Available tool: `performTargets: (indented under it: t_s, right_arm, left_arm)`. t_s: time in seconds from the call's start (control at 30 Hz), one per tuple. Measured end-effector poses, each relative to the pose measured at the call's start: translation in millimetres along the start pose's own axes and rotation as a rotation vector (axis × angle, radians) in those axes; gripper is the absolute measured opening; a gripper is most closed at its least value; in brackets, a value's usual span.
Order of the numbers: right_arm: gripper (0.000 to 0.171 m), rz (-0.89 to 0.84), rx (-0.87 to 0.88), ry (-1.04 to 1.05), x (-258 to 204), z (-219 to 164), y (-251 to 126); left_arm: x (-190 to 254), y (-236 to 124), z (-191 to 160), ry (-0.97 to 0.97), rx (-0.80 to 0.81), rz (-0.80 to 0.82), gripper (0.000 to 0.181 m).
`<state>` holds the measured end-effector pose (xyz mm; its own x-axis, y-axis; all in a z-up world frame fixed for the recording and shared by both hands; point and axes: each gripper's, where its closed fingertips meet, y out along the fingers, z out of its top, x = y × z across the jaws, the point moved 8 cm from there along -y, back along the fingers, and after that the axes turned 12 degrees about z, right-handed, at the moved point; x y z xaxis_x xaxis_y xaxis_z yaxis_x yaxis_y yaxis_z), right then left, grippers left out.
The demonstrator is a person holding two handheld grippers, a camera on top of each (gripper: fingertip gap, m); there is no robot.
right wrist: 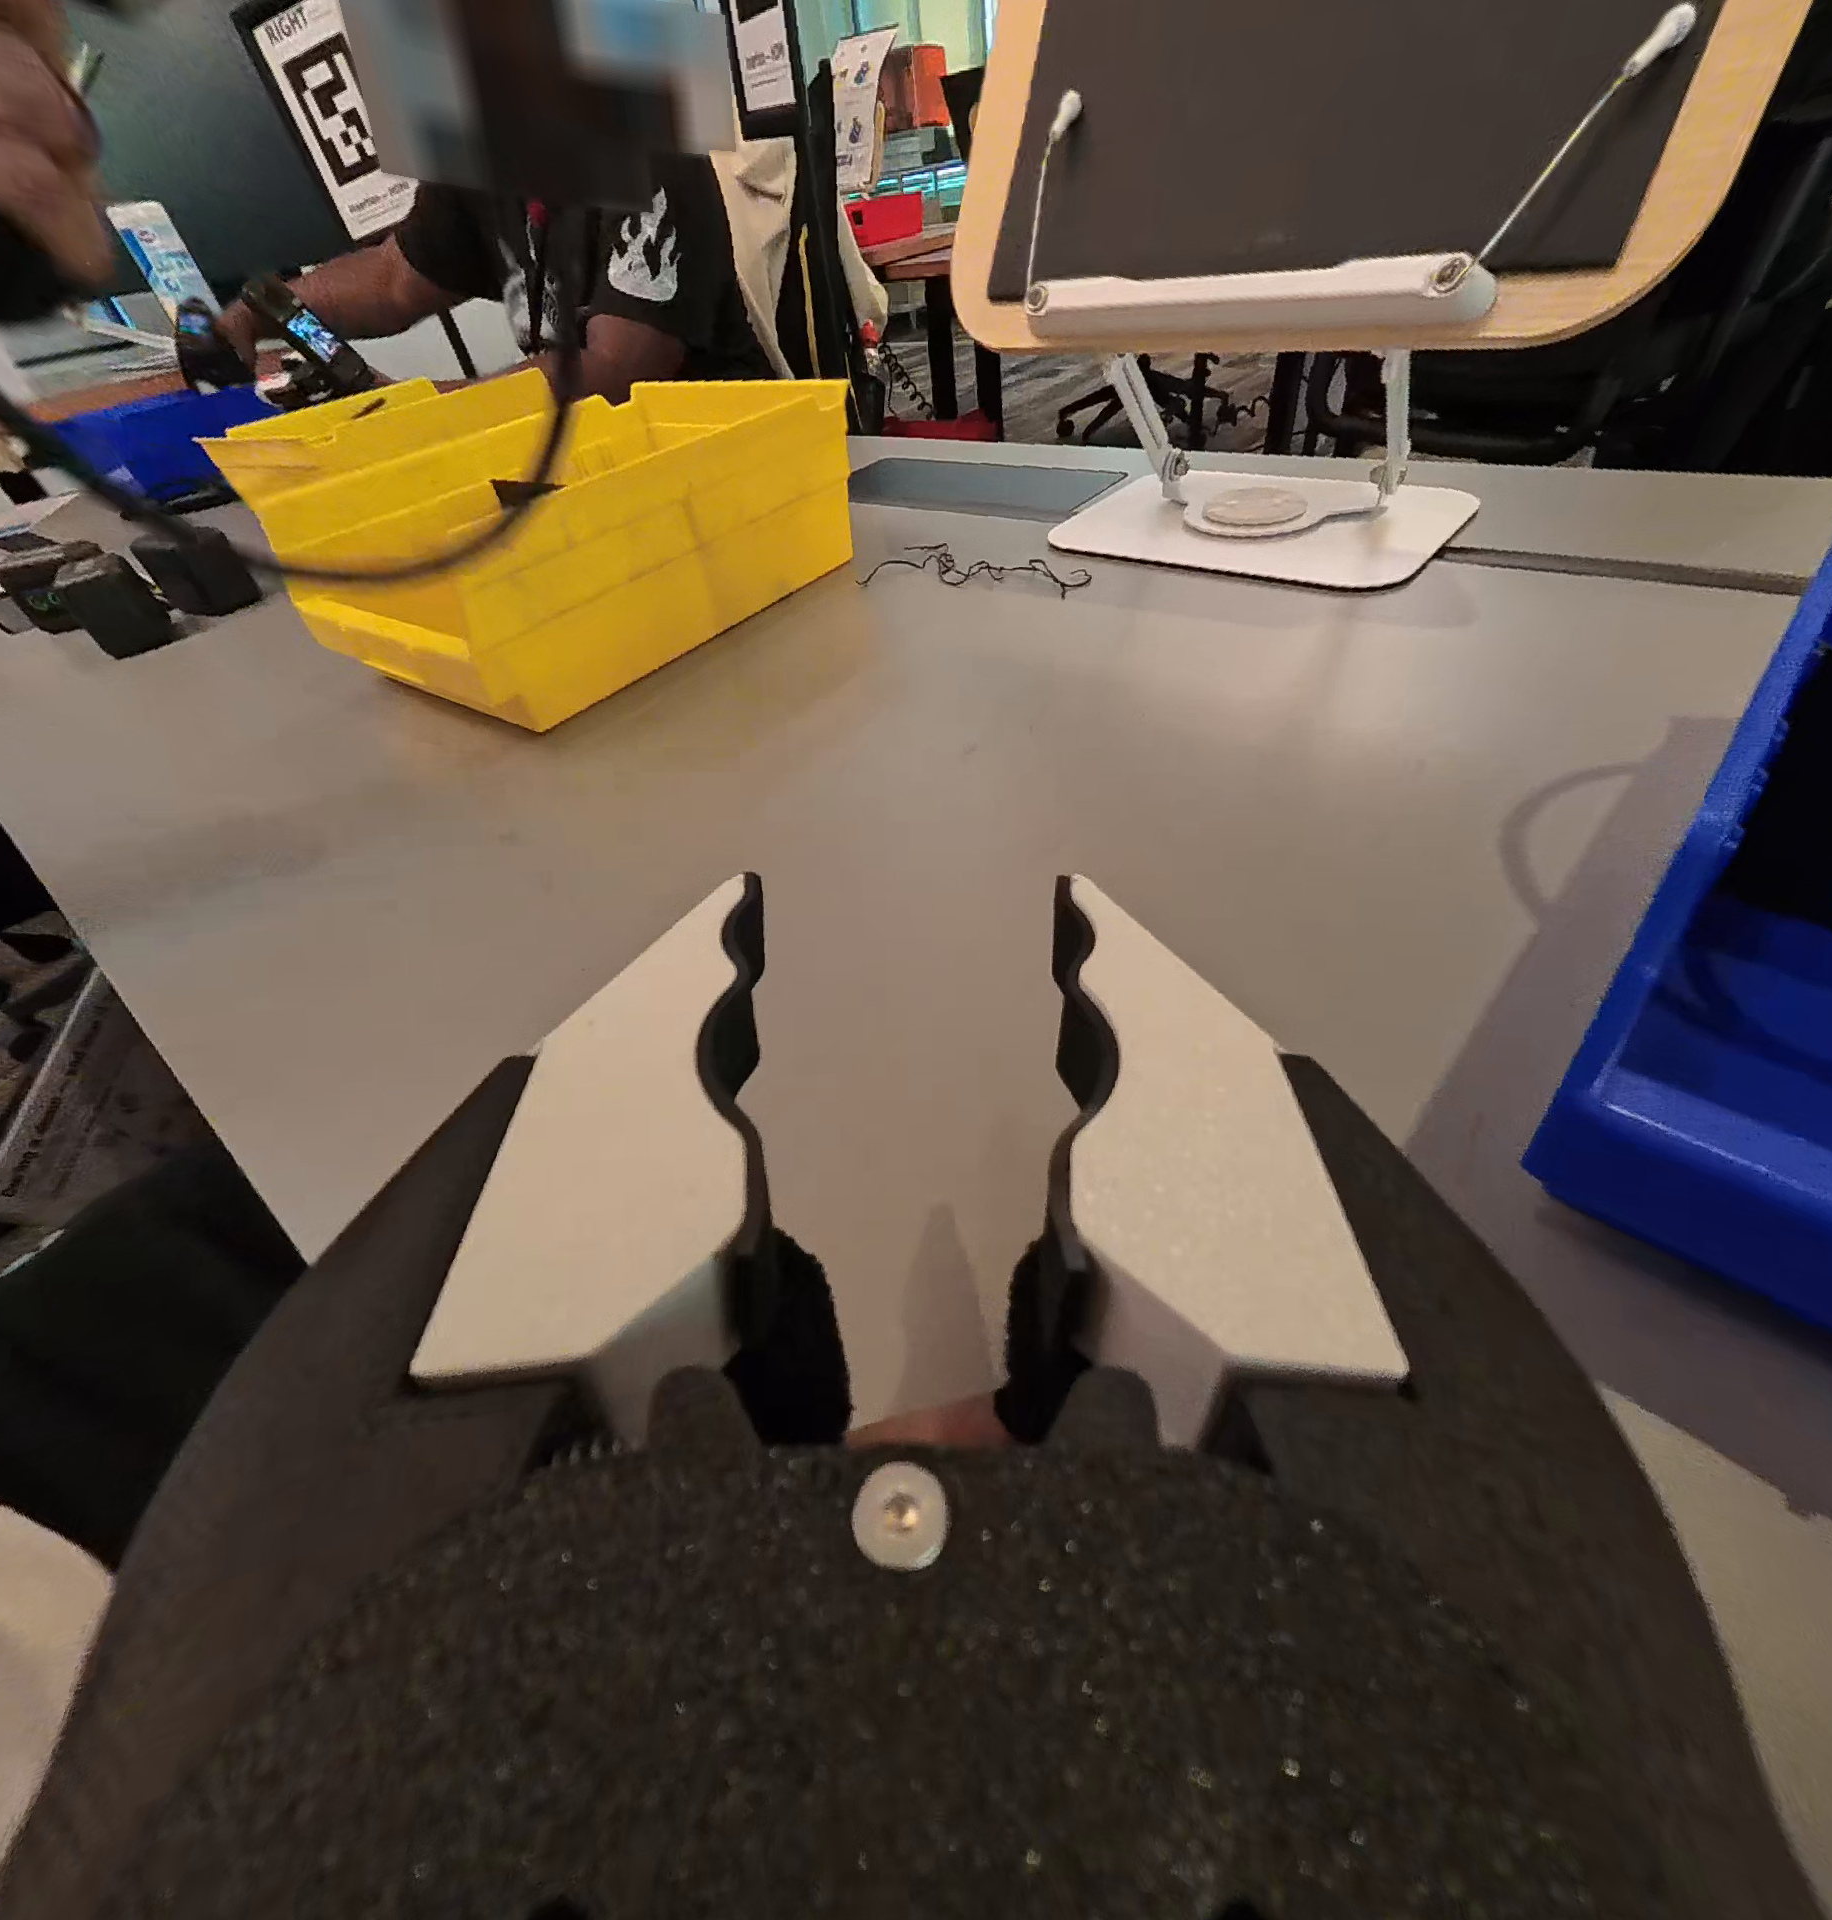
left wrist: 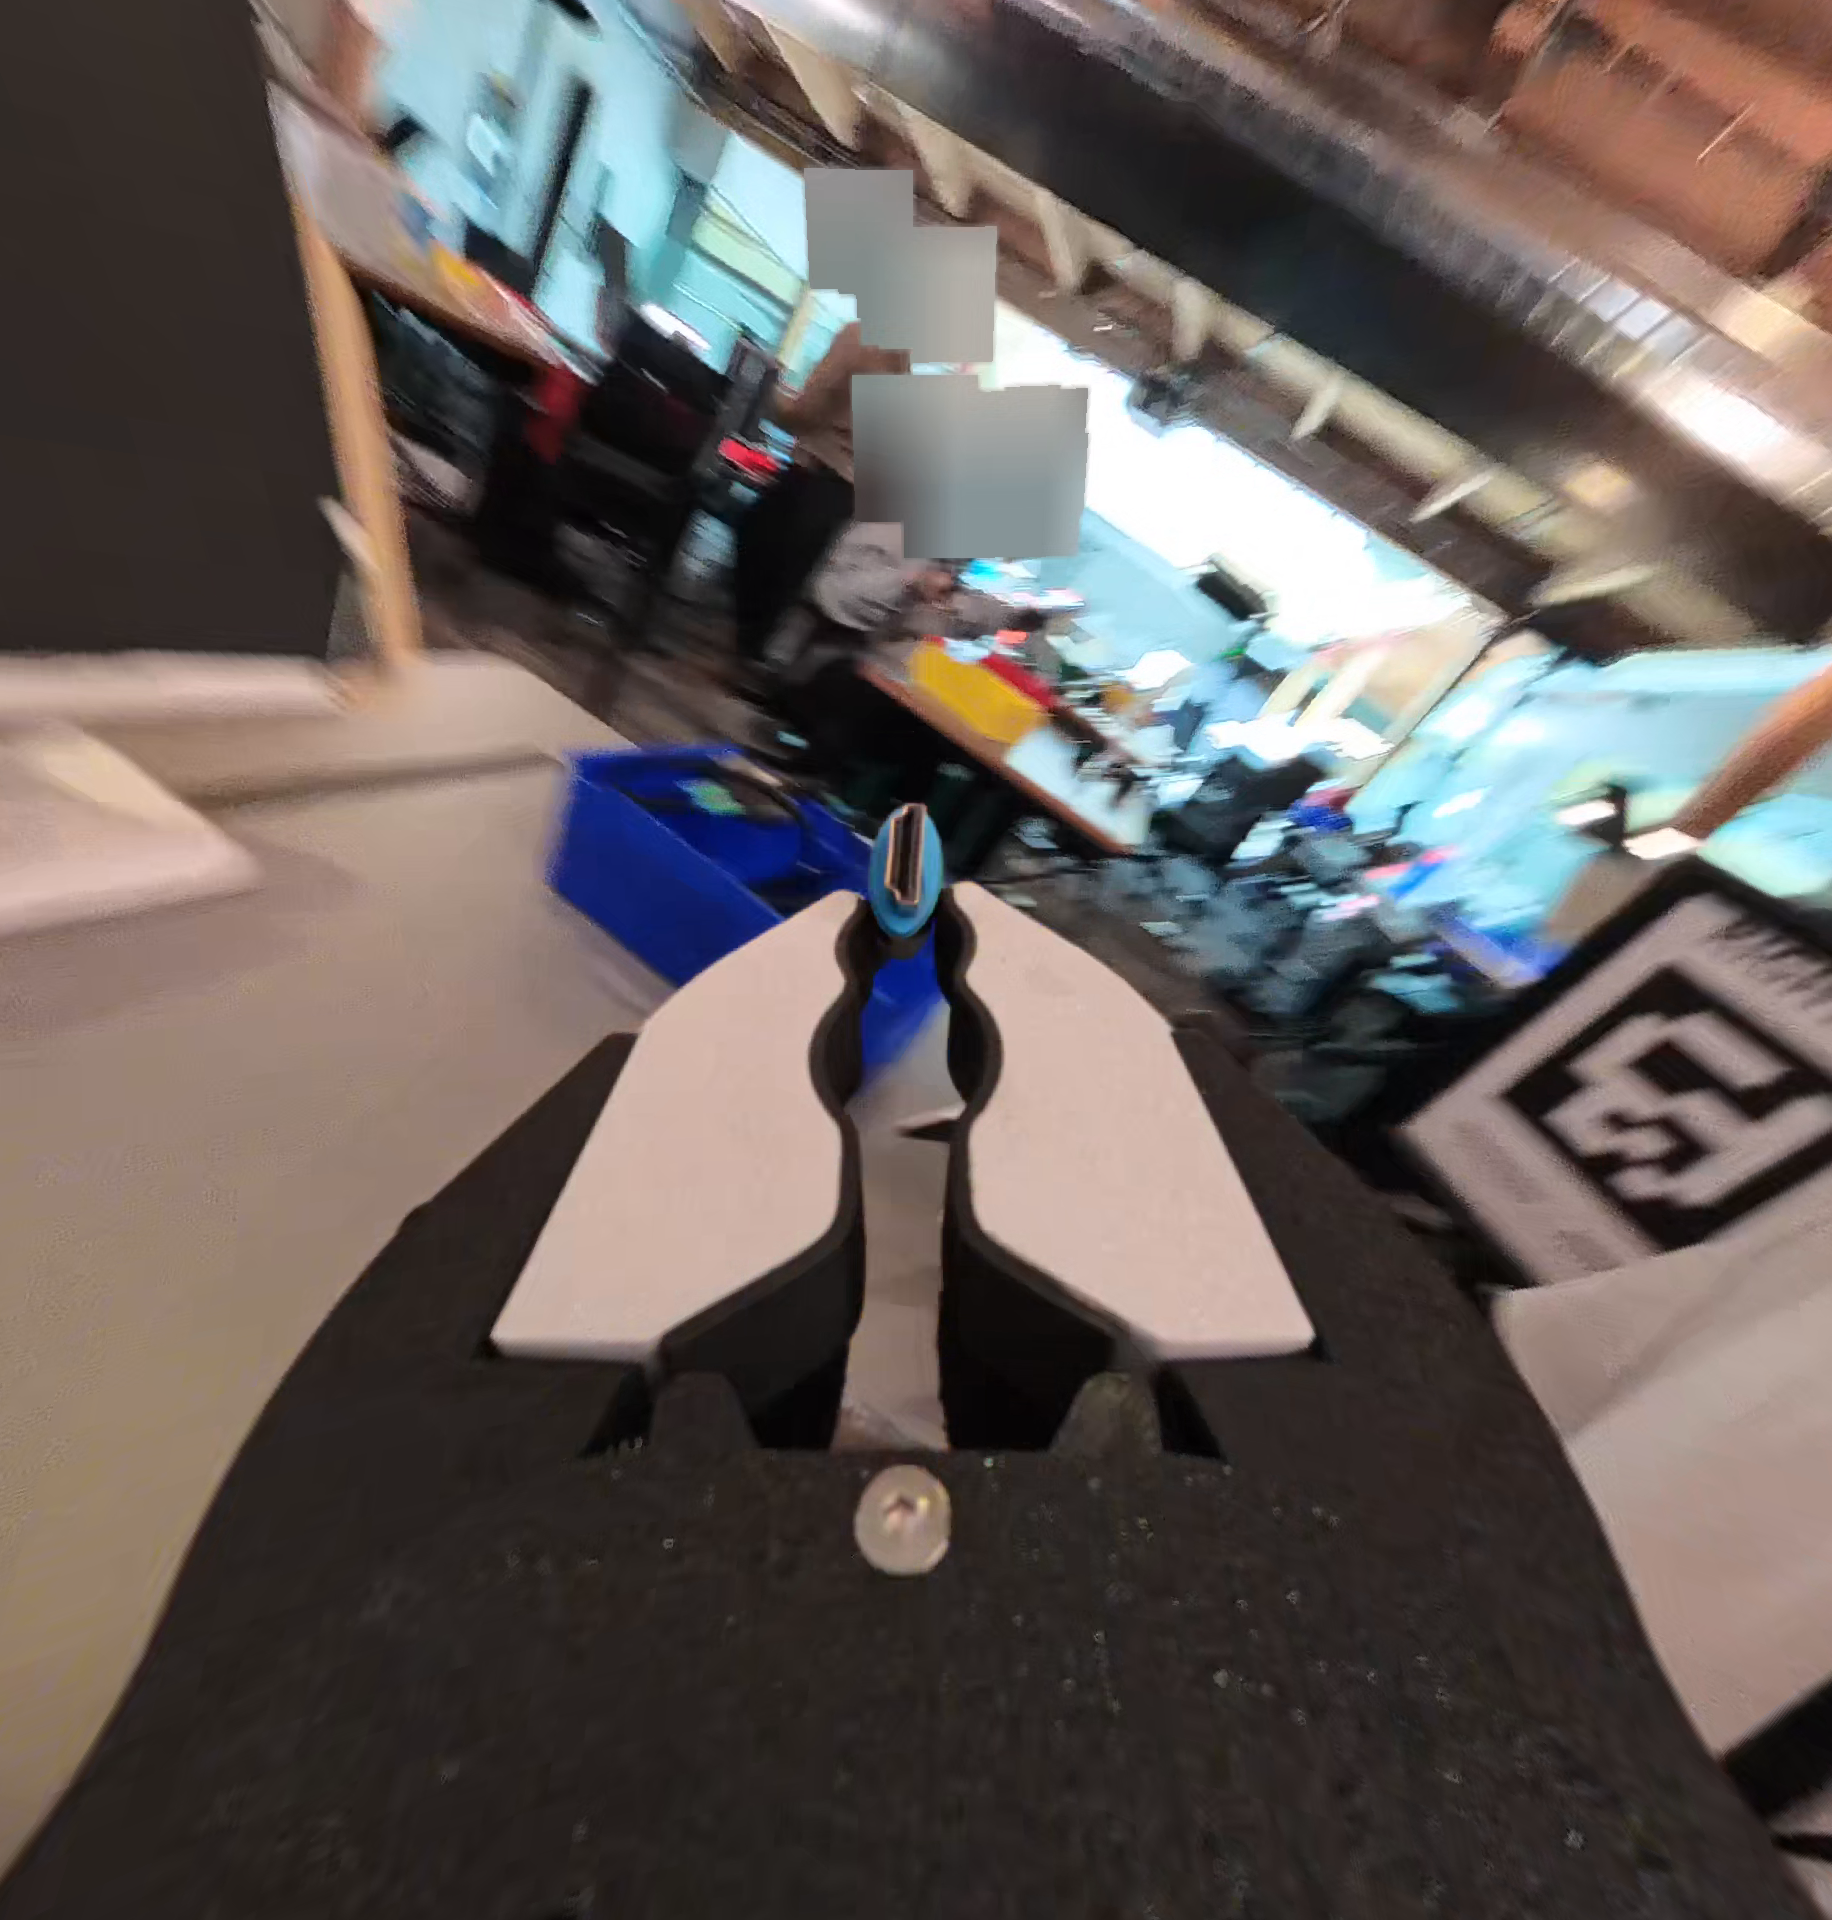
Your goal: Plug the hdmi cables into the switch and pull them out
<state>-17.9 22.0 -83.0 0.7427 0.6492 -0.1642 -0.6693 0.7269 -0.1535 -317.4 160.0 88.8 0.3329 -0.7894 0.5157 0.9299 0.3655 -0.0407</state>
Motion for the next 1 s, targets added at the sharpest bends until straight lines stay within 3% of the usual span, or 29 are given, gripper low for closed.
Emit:
performTargets:
  t_s: [0.17, 0.37, 0.47, 0.77, 0.9, 1.0]
  right_arm:
    - [0.055, -0.049, 0.025, -0.01, 5.1, 2.4, -11.2]
    - [0.055, -0.099, 0.041, 0.001, 12.5, 1.8, -28.8]
    - [0.055, -0.096, 0.042, 0.022, 13.3, 0.7, -30.8]
    - [0.055, -0.088, -0.008, -0.016, 9.6, -2.7, -21.4]
    - [0.055, -0.078, -0.016, -0.015, 9.0, -3.3, -17.5]
    - [0.055, -0.074, -0.019, -0.015, 8.6, -3.4, -15.9]
  left_arm:
    - [-32.0, 96.2, -114.8, -0.403, -0.26, -0.094, 0.01]
    - [-79.9, 127.9, -147.0, -0.437, -0.341, 0.03, 0.01]
    - [-94.0, 129.8, -146.7, -0.294, -0.397, 0.154, 0.015]
    - [-110.2, 107.0, -133.7, 0.388, -0.519, 0.609, 0.025]
    - [-108.0, 93.8, -134.5, 0.623, -0.741, 0.658, 0.033]
    - [-108.6, 80.1, -116.3, 0.775, -0.758, 0.758, 0.032]
